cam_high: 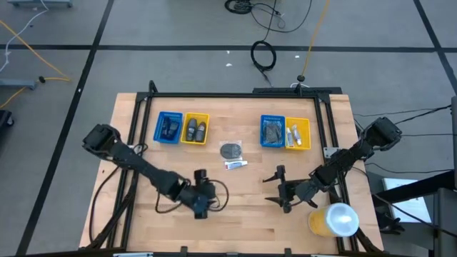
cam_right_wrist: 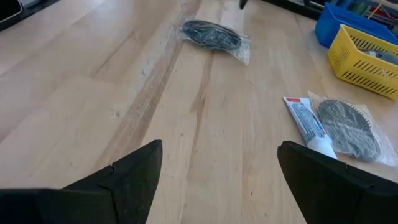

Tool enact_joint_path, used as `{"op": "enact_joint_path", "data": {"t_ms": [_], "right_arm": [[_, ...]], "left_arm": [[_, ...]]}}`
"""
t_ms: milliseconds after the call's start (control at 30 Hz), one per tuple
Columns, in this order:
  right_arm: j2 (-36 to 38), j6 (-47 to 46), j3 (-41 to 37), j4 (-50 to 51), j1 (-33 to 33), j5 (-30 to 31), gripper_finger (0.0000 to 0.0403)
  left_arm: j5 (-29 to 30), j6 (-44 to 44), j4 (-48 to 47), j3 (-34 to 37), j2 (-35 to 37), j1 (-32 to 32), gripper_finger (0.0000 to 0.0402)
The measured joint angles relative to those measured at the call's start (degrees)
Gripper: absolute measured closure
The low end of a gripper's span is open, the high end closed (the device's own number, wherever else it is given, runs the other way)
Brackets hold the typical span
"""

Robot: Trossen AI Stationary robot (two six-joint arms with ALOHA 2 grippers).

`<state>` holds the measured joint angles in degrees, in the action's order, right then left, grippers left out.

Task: Pick & Place Travel size toiletries
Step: Put the black hairbrush into the right blue bin

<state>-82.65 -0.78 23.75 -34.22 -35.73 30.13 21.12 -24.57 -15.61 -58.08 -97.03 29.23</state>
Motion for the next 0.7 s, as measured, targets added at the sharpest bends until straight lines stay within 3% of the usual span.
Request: {"op": "enact_joint_path", "data": {"t_ms": [133,267,433,567,700], "right_arm": [[0.0,-0.02,0.0,-0.43,0.02,0.02,0.0094],[0.0,-0.02,0.0,-0.7,0.02,0.04,0.0094],[0.0,-0.02,0.0,-0.67,0.66,0.04,0.0094],[0.0,-0.55,0.0,-0.67,1.2,0.02,0.0094],[0.0,-1.09,0.0,-0.67,1.25,0.02,0.0094]], "left_arm": [[2.94,-8.77,-7.9,0.16,-0.02,1.7,0.0152],[3.2,-12.63,-7.24,4.24,-0.04,0.18,0.018],[2.95,-11.87,7.55,11.95,-0.04,-3.39,0.0224],[-4.62,-8.38,22.39,17.8,-0.04,-7.26,0.0249],[-9.34,-7.62,26.73,20.17,-0.04,-9.39,0.0278]]}}
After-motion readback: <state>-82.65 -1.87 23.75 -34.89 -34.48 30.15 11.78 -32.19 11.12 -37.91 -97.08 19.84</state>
